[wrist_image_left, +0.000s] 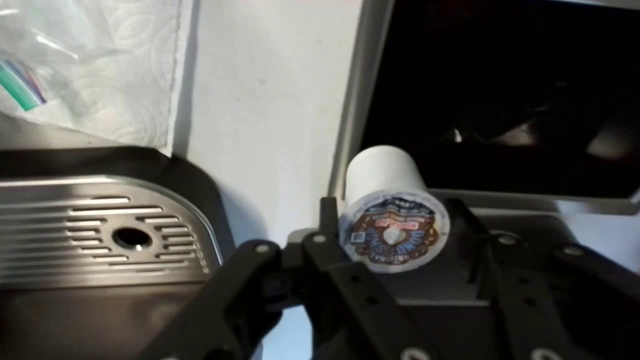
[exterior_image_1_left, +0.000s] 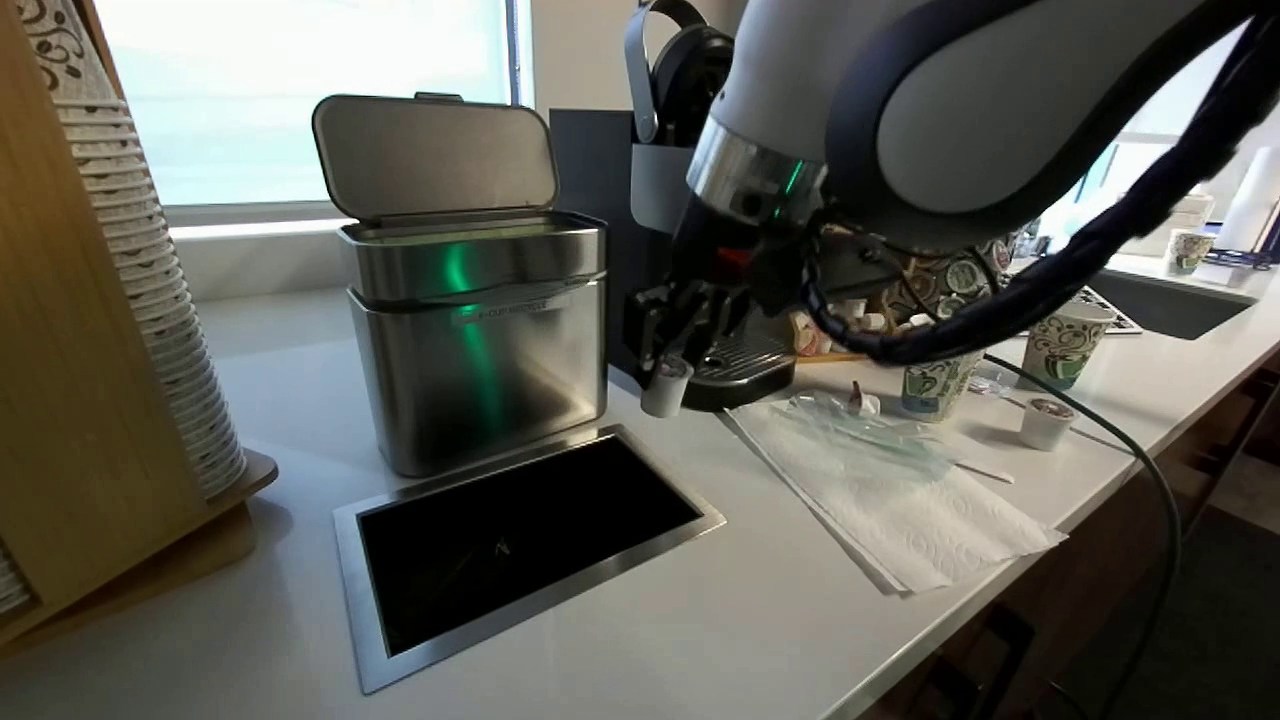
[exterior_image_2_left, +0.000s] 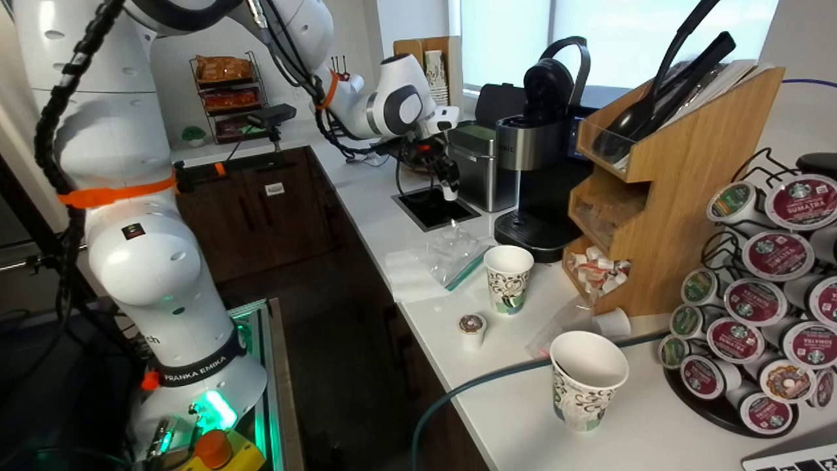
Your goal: Place the coffee pod inside the coffee maker
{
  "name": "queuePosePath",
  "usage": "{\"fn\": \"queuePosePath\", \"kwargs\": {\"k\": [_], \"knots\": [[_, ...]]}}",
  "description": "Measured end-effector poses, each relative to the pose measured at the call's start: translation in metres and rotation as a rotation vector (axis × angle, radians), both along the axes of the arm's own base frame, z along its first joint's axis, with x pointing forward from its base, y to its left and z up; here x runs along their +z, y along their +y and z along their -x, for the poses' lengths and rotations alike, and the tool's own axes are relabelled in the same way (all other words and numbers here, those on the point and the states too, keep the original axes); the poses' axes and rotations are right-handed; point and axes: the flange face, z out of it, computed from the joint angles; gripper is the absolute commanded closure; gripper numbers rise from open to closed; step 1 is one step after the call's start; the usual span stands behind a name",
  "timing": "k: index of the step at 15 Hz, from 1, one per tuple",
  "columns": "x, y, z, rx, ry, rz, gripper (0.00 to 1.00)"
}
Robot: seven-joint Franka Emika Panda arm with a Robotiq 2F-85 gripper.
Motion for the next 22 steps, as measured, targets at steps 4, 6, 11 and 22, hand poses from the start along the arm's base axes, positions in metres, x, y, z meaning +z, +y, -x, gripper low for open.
{"fn": "queuePosePath", "kwargs": {"k": [4, 6, 11, 22], "knots": [[0.091, 0.009, 0.028, 0.045, -0.075, -0.017, 0.71], [0.143, 0.000, 0.041, 0.037, -0.112, -0.021, 0.71], [0.272, -0.049, 0.064, -0.078, -0.213, -0.032, 0.46], [0.243, -0.084, 0.034, -0.252, -0.211, -0.136, 0.71]]}}
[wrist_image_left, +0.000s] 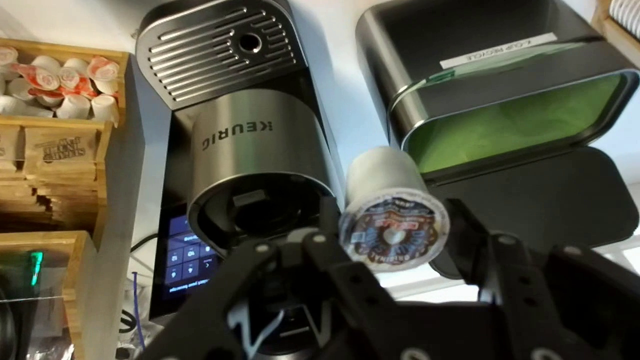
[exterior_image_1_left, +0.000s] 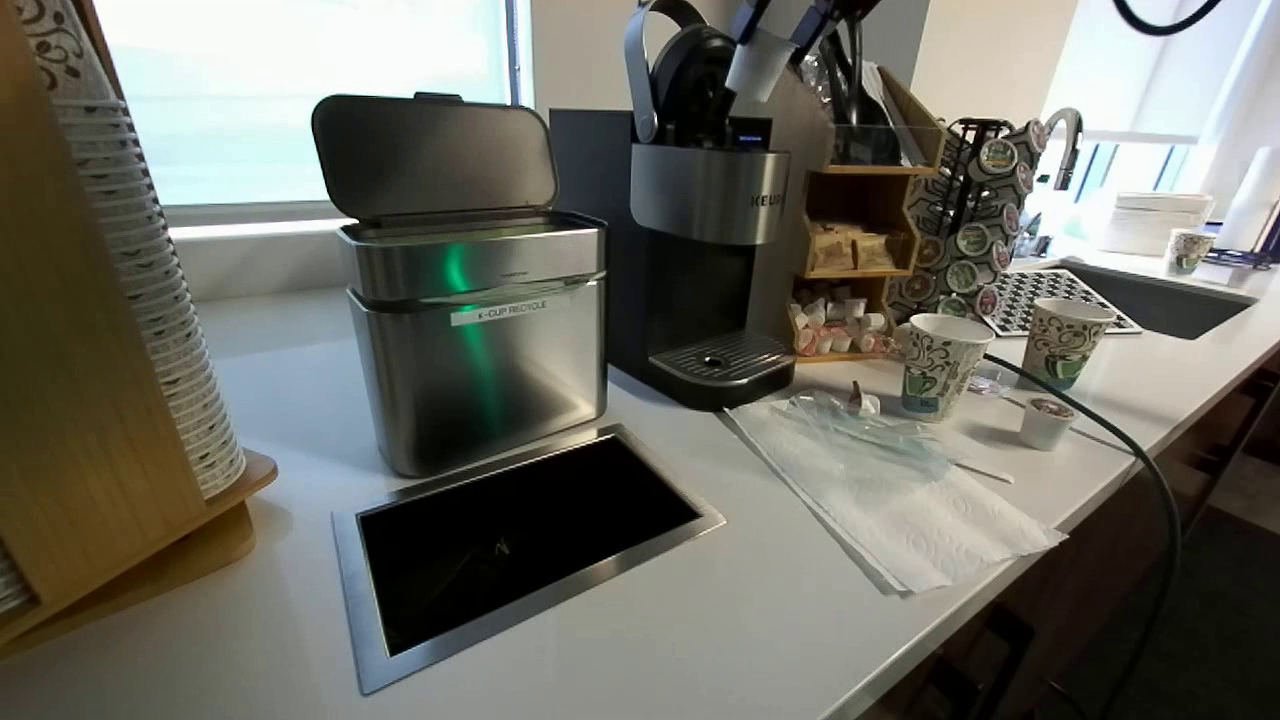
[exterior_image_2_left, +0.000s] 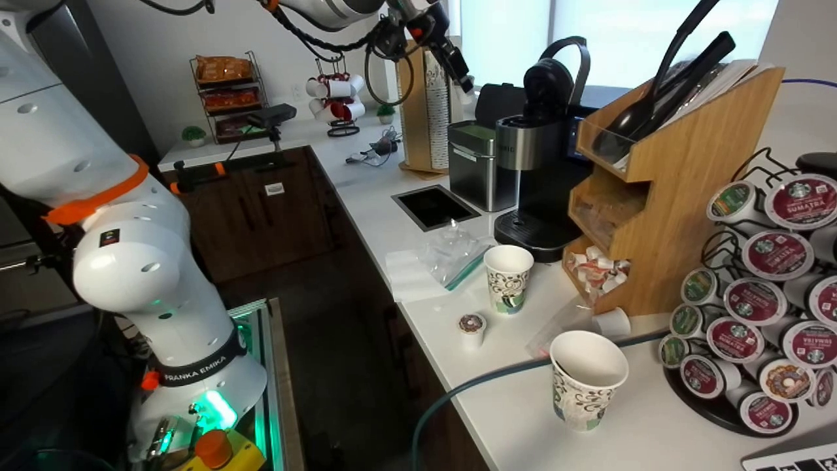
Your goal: Place the coffee pod inside the coffee maker
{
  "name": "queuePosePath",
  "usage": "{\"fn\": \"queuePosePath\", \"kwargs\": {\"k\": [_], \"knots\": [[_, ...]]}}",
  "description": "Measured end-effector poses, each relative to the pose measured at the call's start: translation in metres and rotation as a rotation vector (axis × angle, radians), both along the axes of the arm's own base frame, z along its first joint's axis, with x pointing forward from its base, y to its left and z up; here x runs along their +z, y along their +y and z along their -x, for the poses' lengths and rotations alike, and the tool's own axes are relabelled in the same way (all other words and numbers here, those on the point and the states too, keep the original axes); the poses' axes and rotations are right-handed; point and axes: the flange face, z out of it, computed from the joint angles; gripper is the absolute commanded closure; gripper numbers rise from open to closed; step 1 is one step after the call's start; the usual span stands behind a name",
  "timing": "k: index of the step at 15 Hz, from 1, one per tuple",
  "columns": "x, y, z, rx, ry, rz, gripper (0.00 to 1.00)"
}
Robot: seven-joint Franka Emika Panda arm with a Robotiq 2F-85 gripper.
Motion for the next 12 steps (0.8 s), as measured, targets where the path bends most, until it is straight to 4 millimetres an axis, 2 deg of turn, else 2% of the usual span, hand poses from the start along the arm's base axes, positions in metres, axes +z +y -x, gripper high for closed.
{"fn": "queuePosePath", "kwargs": {"k": [3, 6, 7, 8, 12], "knots": [[0.004, 0.000, -0.012, -0.024, -0.067, -0.038, 0.71], [0.011, -0.011, -0.020, -0.096, -0.089, -0.044, 0.71], [0.013, -0.018, -0.023, -0.125, -0.099, -0.036, 0.46], [0.014, -0.022, -0.025, -0.135, -0.103, -0.033, 0.71], [0.015, -0.027, -0.027, -0.151, -0.078, -0.047, 0.71]]}}
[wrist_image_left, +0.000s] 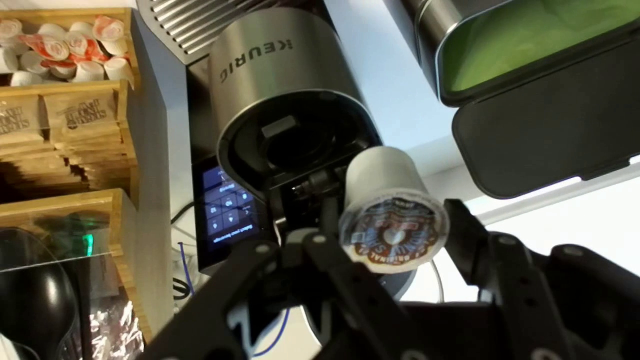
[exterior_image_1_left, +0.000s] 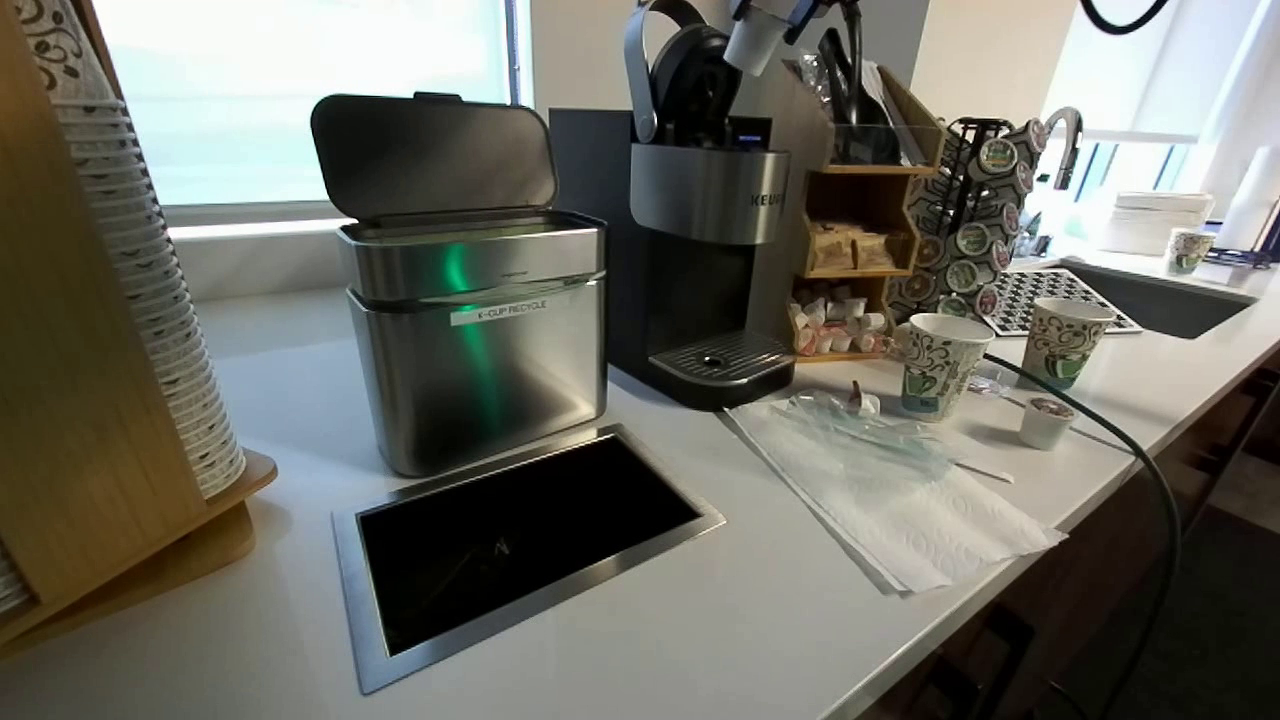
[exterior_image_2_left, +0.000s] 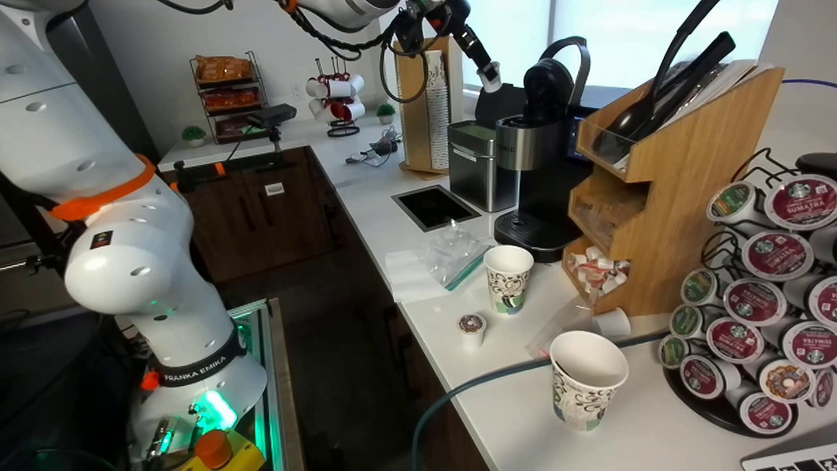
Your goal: Place the coffee pod inside the coffee maker
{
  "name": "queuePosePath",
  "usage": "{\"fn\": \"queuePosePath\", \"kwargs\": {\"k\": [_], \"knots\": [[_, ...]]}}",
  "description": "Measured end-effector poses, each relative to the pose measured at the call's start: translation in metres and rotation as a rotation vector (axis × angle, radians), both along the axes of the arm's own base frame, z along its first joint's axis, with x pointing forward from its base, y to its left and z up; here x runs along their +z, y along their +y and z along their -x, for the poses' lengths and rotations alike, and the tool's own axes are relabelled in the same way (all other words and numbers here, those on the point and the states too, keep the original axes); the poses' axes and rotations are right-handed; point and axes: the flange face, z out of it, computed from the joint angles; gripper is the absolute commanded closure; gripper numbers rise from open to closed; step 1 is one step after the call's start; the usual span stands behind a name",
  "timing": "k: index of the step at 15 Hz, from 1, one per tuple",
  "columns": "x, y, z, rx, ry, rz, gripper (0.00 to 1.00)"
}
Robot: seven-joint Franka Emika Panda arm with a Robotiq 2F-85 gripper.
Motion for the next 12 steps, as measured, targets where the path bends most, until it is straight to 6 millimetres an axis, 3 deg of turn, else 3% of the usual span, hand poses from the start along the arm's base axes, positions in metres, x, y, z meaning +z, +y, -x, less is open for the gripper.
{"fn": "queuePosePath", "kwargs": {"k": [7, 12], "knots": [[0.023, -0.054, -0.024, -0.127, 0.156, 0.011, 0.71], [0.003, -0.054, -0.045, -0.136, 0.198, 0.011, 0.71]]}}
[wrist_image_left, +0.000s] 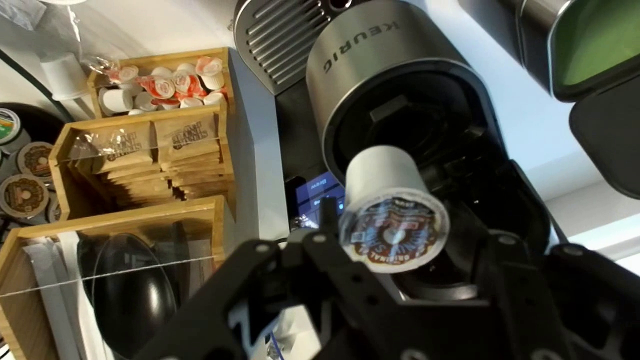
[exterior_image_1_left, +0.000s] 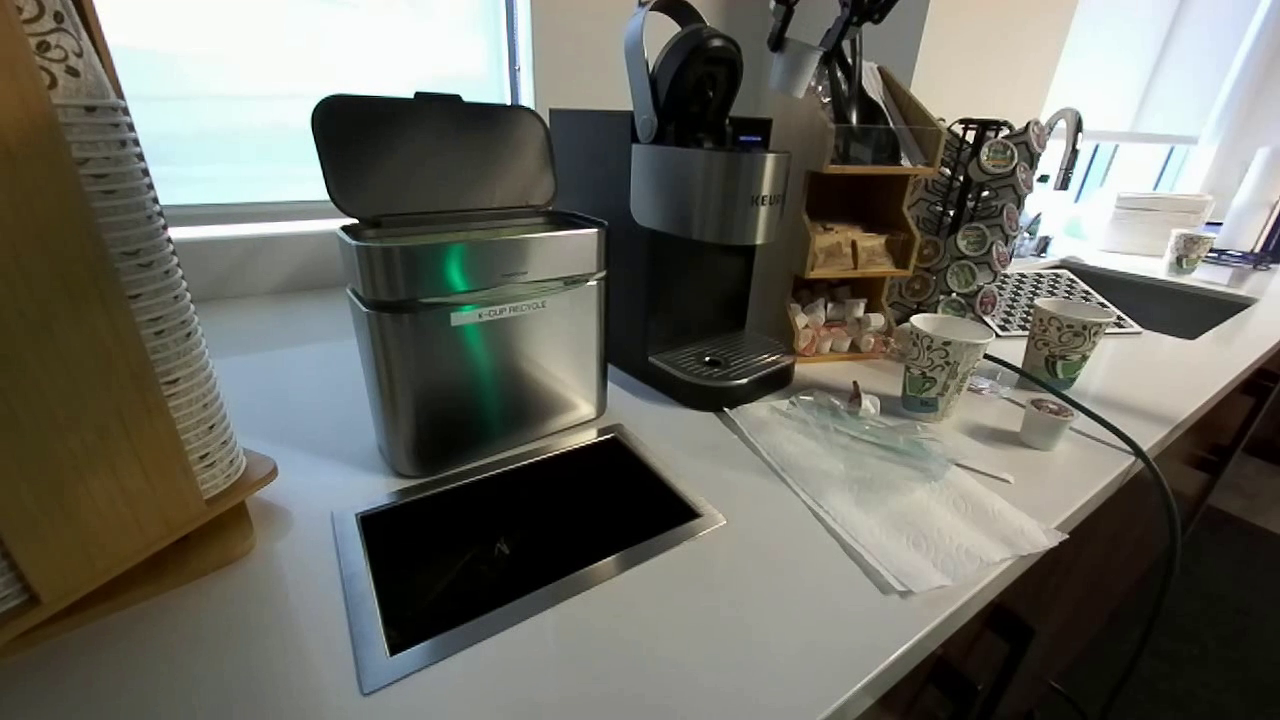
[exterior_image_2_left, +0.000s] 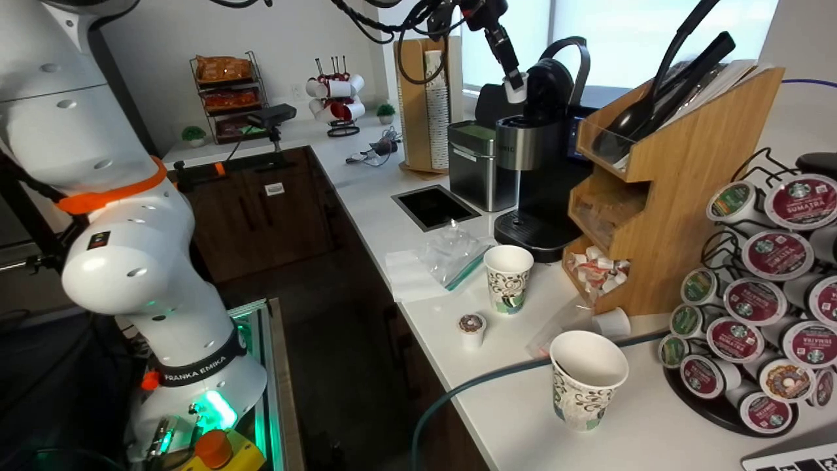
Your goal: Place the coffee pod inside the coffee maker
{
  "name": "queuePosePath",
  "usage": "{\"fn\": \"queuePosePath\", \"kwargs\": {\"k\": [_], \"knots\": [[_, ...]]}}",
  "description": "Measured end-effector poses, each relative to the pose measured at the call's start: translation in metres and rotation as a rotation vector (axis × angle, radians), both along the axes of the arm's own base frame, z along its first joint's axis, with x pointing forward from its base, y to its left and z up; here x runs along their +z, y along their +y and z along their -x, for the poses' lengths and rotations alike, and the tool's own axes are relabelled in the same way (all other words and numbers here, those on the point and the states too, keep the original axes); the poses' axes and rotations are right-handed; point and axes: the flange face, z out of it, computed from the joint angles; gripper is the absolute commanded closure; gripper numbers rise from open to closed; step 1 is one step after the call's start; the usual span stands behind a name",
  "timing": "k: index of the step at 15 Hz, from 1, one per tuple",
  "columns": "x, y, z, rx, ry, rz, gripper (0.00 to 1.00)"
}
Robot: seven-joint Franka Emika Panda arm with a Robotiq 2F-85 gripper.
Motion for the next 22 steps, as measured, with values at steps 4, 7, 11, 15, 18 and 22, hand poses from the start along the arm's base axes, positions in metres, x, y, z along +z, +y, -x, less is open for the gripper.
{"fn": "queuePosePath", "kwargs": {"k": [4, 7, 11, 15, 18, 22], "knots": [[-0.018, 0.006, -0.013, 0.012, 0.002, -0.016, 0.71], [-0.024, 0.011, -0.020, 0.022, -0.018, -0.029, 0.71], [-0.033, 0.015, -0.026, 0.030, -0.023, -0.038, 0.71], [-0.044, 0.013, -0.032, 0.028, -0.016, -0.035, 0.71], [-0.048, 0.012, -0.036, 0.028, -0.012, -0.031, 0.71], [-0.051, 0.013, -0.041, 0.036, -0.009, -0.009, 0.71]]}}
